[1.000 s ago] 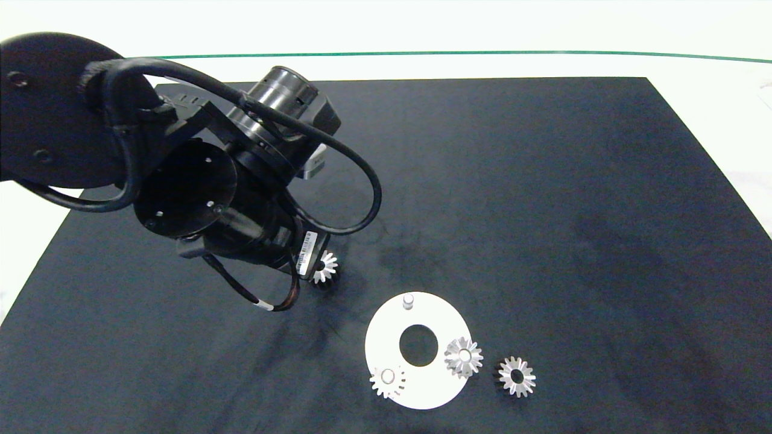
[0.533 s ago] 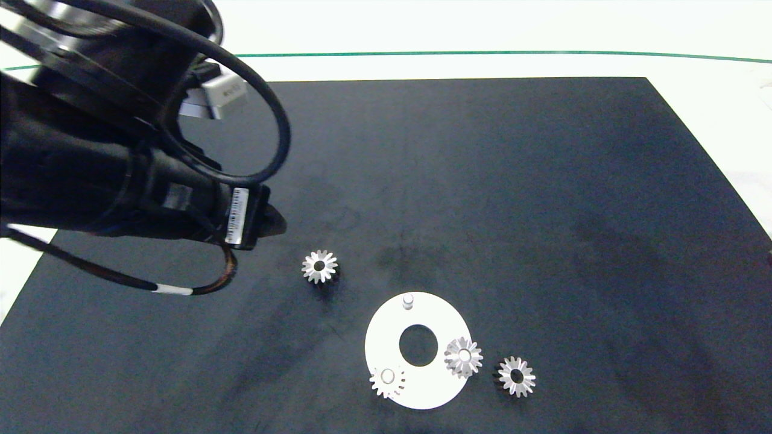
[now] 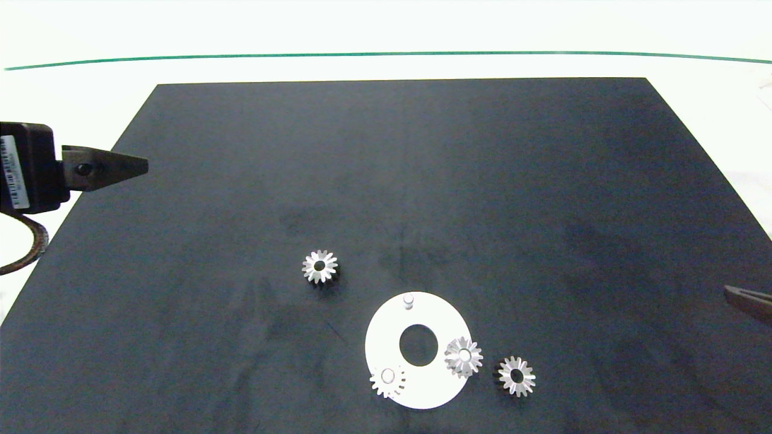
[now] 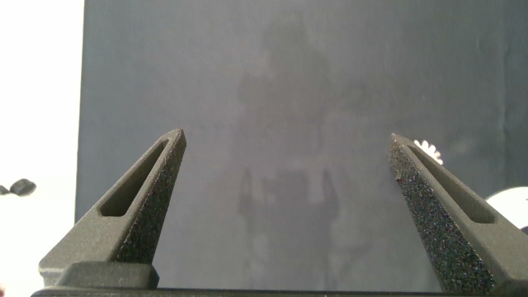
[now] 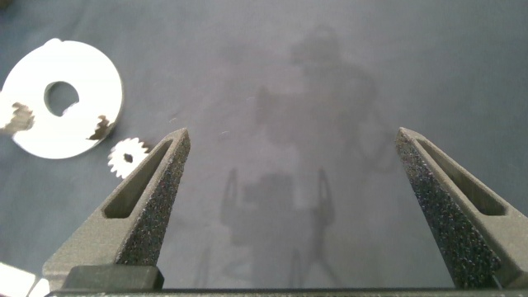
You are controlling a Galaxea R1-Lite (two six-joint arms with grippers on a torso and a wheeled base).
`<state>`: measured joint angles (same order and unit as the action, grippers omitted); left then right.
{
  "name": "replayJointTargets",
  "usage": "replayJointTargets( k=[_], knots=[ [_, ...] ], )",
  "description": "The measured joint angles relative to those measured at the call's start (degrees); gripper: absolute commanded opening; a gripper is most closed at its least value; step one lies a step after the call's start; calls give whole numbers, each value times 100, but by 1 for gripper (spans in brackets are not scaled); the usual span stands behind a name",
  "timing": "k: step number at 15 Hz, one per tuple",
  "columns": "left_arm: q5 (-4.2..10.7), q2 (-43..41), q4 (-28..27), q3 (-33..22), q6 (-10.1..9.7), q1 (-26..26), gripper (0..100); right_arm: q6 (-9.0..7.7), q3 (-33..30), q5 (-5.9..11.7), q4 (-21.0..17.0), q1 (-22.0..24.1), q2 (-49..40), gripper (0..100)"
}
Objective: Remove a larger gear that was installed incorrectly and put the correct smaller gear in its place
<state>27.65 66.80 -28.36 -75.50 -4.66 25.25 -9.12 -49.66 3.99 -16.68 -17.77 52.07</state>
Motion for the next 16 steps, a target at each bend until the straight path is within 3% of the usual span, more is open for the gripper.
replayJointTargets(
  k=[3, 5, 7, 10, 11, 16],
  knots=[
    [2, -377, 18, 78, 265, -260, 100, -85, 24, 87, 95, -523, 418, 100],
    [2, -694, 18, 98, 507, -540, 100, -317, -6, 133, 254, -1083, 818, 100],
    [5, -896, 18, 100, 623, -730, 100, -450, -17, 196, 293, -1662, 1064, 100],
    [2, -1041, 18, 152, 686, -802, 100, -499, -24, 668, 315, -2450, 1493, 100],
    [2, -1078, 20, 171, 708, -802, 100, -501, -22, 742, 315, -2592, 1662, 100],
    [2, -1161, 20, 193, 711, -811, 100, -472, 63, 794, 325, -2920, 2486, 100]
  ],
)
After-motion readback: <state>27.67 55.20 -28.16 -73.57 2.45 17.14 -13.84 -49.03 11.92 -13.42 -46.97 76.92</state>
